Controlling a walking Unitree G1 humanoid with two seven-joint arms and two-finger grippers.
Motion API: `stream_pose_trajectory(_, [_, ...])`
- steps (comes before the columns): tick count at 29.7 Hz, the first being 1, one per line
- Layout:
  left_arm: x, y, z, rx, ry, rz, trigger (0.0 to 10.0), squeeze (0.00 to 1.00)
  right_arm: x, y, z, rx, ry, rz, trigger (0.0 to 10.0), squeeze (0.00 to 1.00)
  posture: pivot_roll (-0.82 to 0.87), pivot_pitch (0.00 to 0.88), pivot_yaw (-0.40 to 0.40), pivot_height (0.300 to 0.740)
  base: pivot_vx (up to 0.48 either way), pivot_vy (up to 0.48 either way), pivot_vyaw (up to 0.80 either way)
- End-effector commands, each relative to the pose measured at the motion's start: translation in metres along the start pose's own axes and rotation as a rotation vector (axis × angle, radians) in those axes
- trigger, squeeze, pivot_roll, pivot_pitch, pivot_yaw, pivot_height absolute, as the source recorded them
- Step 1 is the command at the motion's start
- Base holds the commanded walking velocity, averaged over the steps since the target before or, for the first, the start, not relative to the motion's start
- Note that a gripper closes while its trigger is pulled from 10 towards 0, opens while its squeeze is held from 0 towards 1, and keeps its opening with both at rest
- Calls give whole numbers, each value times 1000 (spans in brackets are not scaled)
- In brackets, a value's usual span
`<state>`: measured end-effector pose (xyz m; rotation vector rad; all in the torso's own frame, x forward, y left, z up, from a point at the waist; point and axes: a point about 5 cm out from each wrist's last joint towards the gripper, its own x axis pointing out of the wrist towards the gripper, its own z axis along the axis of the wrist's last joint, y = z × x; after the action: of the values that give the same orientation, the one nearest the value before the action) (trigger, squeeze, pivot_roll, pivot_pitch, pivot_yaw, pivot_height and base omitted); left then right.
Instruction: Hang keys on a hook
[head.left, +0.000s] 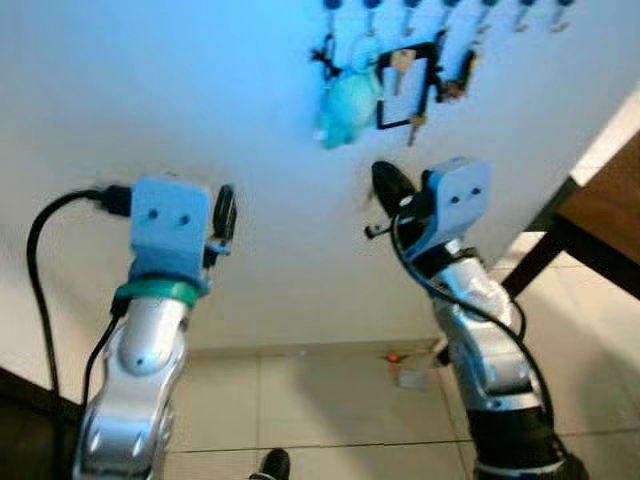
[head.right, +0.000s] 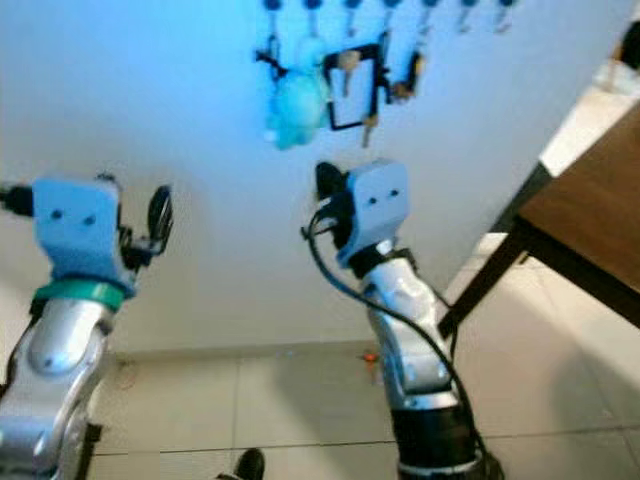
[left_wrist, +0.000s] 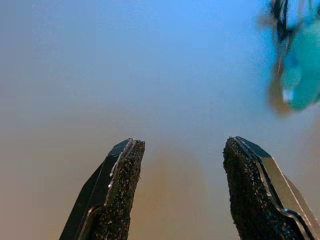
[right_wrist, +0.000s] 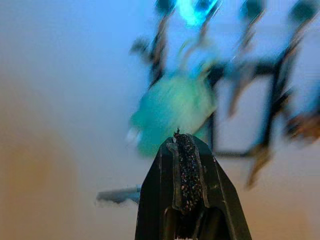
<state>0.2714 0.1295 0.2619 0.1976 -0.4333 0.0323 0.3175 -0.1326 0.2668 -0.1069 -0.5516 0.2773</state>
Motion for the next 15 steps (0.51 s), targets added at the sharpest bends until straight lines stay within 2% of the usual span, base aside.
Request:
stream_pose_trajectory(1, [4,-2,1,-16,-5,-25,10000,0,8,-4,22,34,-86,-45,10000,0,-88,61,80,740,0,0,0])
stream_pose_trajectory(6, [12,-11,9,-48,-35,-74,10000,0,10,-12,26,123,-114,-120,10000,0,-93,59,85,740,0,0,0])
stream_pose_trajectory(10, [15,-19,11,-56,-43,-108,10000,0,6,-12,18,129,-88,-139,10000,0,-98,56,90,740,0,0,0])
stream_pose_trajectory(15, [11,-29,7,-81,-15,-154,10000,0,1,-7,9,135,-42,-136,10000,0,-96,57,92,740,0,0,-113])
